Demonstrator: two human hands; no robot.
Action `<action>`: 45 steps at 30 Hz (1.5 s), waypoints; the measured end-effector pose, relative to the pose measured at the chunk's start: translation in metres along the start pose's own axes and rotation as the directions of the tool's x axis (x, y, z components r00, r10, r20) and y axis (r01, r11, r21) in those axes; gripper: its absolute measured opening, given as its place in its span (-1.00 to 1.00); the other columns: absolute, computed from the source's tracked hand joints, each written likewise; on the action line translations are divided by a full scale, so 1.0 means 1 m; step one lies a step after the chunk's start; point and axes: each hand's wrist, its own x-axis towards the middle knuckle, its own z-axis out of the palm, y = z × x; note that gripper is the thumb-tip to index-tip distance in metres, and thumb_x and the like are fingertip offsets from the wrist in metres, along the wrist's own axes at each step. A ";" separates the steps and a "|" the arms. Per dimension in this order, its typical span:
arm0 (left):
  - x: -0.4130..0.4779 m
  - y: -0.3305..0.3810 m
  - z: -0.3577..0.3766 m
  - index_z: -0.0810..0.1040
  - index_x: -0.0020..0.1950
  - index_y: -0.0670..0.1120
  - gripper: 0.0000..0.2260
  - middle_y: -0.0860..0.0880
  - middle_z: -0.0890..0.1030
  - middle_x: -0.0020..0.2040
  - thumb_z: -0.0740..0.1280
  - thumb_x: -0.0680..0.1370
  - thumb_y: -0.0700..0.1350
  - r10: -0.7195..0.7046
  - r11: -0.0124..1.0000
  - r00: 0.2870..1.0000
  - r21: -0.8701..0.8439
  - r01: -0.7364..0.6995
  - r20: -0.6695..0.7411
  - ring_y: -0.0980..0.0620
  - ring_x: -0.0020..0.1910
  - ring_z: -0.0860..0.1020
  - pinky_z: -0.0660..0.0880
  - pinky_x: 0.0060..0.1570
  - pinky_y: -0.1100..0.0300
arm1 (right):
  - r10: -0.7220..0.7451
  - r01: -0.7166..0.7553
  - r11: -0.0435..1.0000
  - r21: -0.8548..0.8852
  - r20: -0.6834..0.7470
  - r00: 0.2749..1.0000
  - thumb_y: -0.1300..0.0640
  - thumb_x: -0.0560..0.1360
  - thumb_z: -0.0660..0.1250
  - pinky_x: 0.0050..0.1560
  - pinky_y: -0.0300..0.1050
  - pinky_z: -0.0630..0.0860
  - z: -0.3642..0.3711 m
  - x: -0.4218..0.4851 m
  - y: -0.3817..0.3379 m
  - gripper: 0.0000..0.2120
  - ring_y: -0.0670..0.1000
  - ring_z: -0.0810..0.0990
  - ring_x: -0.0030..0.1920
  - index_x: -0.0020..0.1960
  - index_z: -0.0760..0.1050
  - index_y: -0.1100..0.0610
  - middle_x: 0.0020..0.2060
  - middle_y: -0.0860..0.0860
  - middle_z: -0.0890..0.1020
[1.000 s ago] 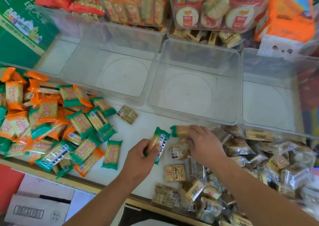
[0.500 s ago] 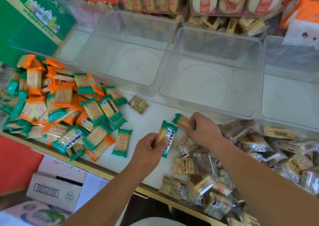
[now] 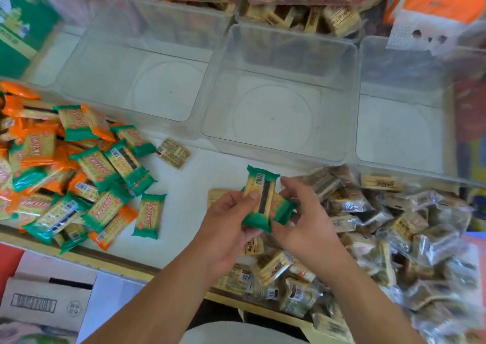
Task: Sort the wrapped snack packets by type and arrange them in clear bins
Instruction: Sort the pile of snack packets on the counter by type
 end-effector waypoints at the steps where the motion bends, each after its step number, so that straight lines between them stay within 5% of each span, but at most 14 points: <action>1: 0.002 -0.004 0.009 0.52 0.10 -0.24 -0.75 -0.25 0.69 0.10 0.45 0.56 -0.10 0.017 1.000 1.000 0.012 -0.017 -0.021 -0.16 0.08 0.69 0.62 0.15 -0.09 | 0.014 -0.016 0.999 0.042 0.040 0.999 0.27 0.46 0.50 0.05 -0.33 0.58 -0.012 -0.007 0.002 -0.31 -0.30 0.53 0.17 0.47 0.34 -0.14 0.20 -0.18 0.52; 4: 0.006 -0.012 0.036 0.55 0.17 -0.21 -0.74 -0.19 0.72 0.02 0.46 0.55 -0.11 0.072 0.986 0.995 0.159 -0.060 -0.075 -0.14 0.02 0.72 0.65 0.07 -0.07 | 0.023 -0.022 0.995 0.099 -0.012 1.000 0.14 0.52 0.47 0.14 -0.25 0.57 -0.055 -0.021 0.008 -0.62 -0.27 0.62 0.13 0.29 0.54 -0.11 0.08 -0.25 0.67; 6: 0.007 -0.016 0.053 0.53 0.19 -0.10 -0.72 -0.11 0.74 -0.01 0.49 0.53 -0.13 0.100 0.959 0.993 0.274 -0.079 -0.067 -0.07 -0.02 0.73 0.66 0.04 -0.08 | 0.023 -0.010 0.999 0.051 -0.271 0.962 0.09 0.53 0.47 0.11 -0.16 0.60 -0.085 -0.024 0.016 -0.84 -0.22 0.66 0.01 0.09 0.63 -0.08 -0.07 -0.23 0.71; 8: 0.010 -0.022 0.066 0.48 0.25 0.03 -0.62 -0.03 0.74 0.03 0.53 0.51 -0.13 0.115 0.926 0.992 0.368 -0.088 -0.051 -0.01 -0.02 0.73 0.66 0.07 -0.10 | -0.046 -0.024 0.991 -0.129 -0.510 0.859 0.06 0.51 0.48 0.05 -0.08 0.59 -0.111 -0.023 0.029 -0.90 -0.14 0.64 -0.01 0.00 0.61 -0.07 -0.11 -0.17 0.68; 10: 0.011 -0.026 0.076 0.43 0.30 0.12 -0.53 0.04 0.71 0.06 0.56 0.49 -0.10 0.123 0.899 0.990 0.430 -0.085 -0.063 0.05 0.00 0.72 0.66 0.06 -0.04 | -0.136 -0.025 0.966 -0.257 -0.586 0.799 0.08 0.50 0.49 0.04 -0.12 0.48 -0.129 -0.020 0.039 -0.84 -0.05 0.59 0.03 0.06 0.59 -0.02 -0.04 -0.15 0.60; 14: 0.013 -0.031 0.088 0.50 0.33 -0.06 -0.54 0.04 0.74 0.03 0.56 0.49 -0.06 0.092 0.891 0.992 0.451 -0.042 -0.088 0.07 -0.03 0.73 0.65 -0.07 0.08 | -0.126 -0.014 0.963 -0.270 -0.493 0.861 0.07 0.53 0.47 -0.01 -0.54 0.33 -0.148 -0.011 0.040 -0.76 -0.32 0.54 0.02 0.19 0.61 0.01 0.03 -0.19 0.62; 16: 0.011 -0.031 0.088 0.56 0.24 -0.09 -0.64 0.04 0.75 -0.03 0.55 0.50 -0.08 0.101 0.888 0.990 0.457 -0.046 -0.096 0.07 -0.07 0.73 0.64 -0.10 0.10 | -0.117 0.007 0.973 -0.230 -0.466 0.877 0.09 0.54 0.45 -0.01 -0.59 0.36 -0.152 -0.011 0.038 -0.80 -0.39 0.54 0.06 0.16 0.63 -0.01 0.02 -0.22 0.65; 20: -0.002 -0.027 0.081 0.61 0.19 -0.07 -0.69 -0.05 0.75 -0.02 0.55 0.48 -0.09 0.118 0.894 0.989 0.443 -0.067 -0.090 -0.02 -0.05 0.74 0.65 0.02 -0.02 | 0.015 -0.009 1.000 0.018 -0.366 0.931 0.08 0.54 0.47 0.05 -0.31 0.60 -0.155 -0.027 0.035 -0.82 -0.25 0.65 0.02 0.14 0.63 -0.05 -0.03 -0.21 0.71; 25: -0.027 -0.046 0.094 0.69 0.15 0.10 -0.68 -0.03 0.69 -0.11 0.60 0.43 -0.10 0.158 0.840 0.983 0.512 -0.183 0.091 -0.07 -0.07 0.71 0.67 -0.08 0.02 | 0.169 -0.145 0.912 0.384 -0.029 0.985 -0.05 0.51 0.45 0.11 -0.06 0.64 -0.126 -0.048 0.038 -0.61 -0.04 0.70 0.10 0.31 0.54 -0.03 0.08 -0.05 0.72; 28: -0.032 -0.065 0.107 0.68 0.14 0.06 -0.70 -0.03 0.73 -0.05 0.60 0.44 -0.10 0.133 0.819 0.985 0.546 -0.174 0.114 -0.06 -0.02 0.70 0.67 0.00 0.02 | 0.169 -0.103 0.913 0.395 -0.136 0.976 0.13 0.61 0.37 0.06 -0.05 0.65 -0.114 -0.059 0.046 -0.76 0.03 0.70 0.06 0.27 0.59 -0.01 0.00 0.00 0.74; 34: -0.049 -0.066 0.105 0.63 0.21 0.07 -0.80 0.05 0.73 0.03 0.46 0.59 -0.03 0.041 0.800 0.988 0.588 -0.124 0.152 0.05 0.03 0.71 0.67 0.08 -0.04 | 0.148 -0.092 0.924 0.372 -0.124 0.981 0.10 0.64 0.31 0.13 0.05 0.64 -0.113 -0.072 0.045 -0.71 -0.04 0.70 0.08 0.35 0.53 -0.02 0.04 -0.06 0.73; 38: -0.059 -0.055 0.067 0.66 0.14 0.03 -0.80 0.03 0.74 -0.05 0.49 0.55 0.04 0.099 0.843 0.991 0.537 -0.037 -0.086 0.06 -0.07 0.73 0.68 -0.02 0.03 | 0.101 -0.050 0.977 0.210 -0.242 0.965 0.05 0.61 0.38 0.10 0.07 0.65 -0.104 -0.072 0.039 -0.83 -0.04 0.69 -0.01 0.20 0.60 -0.08 -0.07 -0.07 0.72; 41: -0.063 -0.041 0.026 0.65 0.00 -0.08 -0.73 -0.05 0.73 -0.15 0.45 0.56 0.12 0.175 0.868 0.934 0.496 0.003 -0.311 0.06 -0.23 0.71 0.58 -0.29 0.26 | 0.062 -0.020 0.987 0.158 -0.264 0.963 0.09 0.60 0.38 -0.02 -0.18 0.62 -0.082 -0.071 0.027 -0.87 -0.11 0.68 -0.03 0.12 0.61 -0.10 -0.11 -0.15 0.71; 45: -0.057 -0.024 -0.018 0.62 0.01 -0.08 -0.69 -0.02 0.70 -0.10 0.37 0.61 0.17 0.166 0.856 0.896 0.511 0.076 -0.412 0.08 -0.24 0.63 0.43 -0.46 0.38 | 0.045 -0.038 0.987 0.157 -0.038 0.998 0.09 0.61 0.37 -0.12 -0.39 0.55 -0.018 -0.053 -0.005 -0.90 -0.18 0.67 -0.10 0.07 0.62 -0.08 -0.14 -0.12 0.72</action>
